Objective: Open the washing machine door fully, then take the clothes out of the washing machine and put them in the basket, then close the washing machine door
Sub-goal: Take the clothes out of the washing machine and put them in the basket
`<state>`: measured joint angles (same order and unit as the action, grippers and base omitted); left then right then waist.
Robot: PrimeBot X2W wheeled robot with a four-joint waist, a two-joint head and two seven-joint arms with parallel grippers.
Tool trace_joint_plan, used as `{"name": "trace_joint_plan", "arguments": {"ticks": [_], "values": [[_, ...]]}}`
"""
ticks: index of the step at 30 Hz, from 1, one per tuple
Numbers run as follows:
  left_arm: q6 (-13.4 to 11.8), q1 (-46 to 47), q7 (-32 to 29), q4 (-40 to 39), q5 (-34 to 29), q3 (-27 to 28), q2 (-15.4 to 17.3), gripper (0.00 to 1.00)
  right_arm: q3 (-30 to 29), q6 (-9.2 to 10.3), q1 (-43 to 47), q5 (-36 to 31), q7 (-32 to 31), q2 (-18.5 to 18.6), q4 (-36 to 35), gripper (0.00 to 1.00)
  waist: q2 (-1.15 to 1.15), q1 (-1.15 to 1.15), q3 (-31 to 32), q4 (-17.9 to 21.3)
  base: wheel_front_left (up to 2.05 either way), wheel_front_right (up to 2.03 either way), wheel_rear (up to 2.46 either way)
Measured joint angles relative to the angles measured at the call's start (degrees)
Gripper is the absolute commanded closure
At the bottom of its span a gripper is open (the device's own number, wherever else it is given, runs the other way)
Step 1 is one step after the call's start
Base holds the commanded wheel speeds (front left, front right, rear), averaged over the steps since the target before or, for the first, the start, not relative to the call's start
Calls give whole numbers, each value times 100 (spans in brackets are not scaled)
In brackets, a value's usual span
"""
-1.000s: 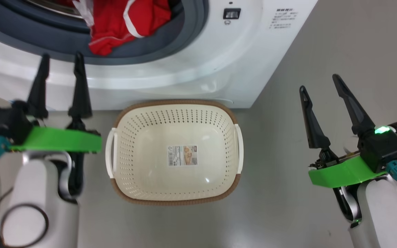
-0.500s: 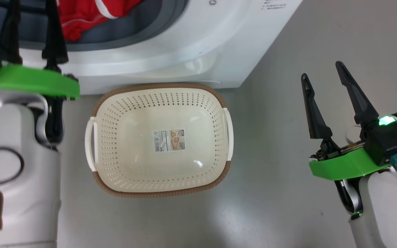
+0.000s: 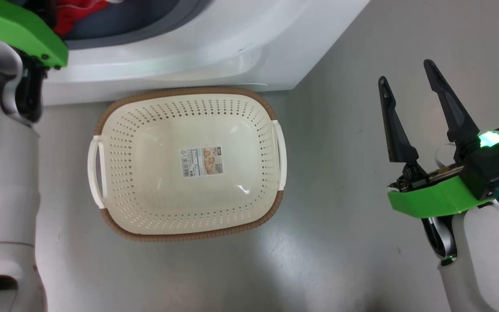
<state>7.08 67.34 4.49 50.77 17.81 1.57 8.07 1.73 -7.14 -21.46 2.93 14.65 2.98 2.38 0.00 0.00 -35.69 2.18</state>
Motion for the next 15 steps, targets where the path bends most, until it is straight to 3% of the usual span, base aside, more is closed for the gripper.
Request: {"name": "trace_joint_plan", "arguments": {"ticks": [6, 15], "values": [[1, 365, -651, 759, 49, -175, 121, 0, 15, 0, -29, 0, 0, 1, -20, 0, 0, 0, -97, 100, 0, 0, 0], [-8, 625, -1104, 1371, -18, -388, 341, 0, 60, 0, -32, 10, 0, 0, -21, 0, 0, 0, -144, 225, 0, 0, 0]]}}
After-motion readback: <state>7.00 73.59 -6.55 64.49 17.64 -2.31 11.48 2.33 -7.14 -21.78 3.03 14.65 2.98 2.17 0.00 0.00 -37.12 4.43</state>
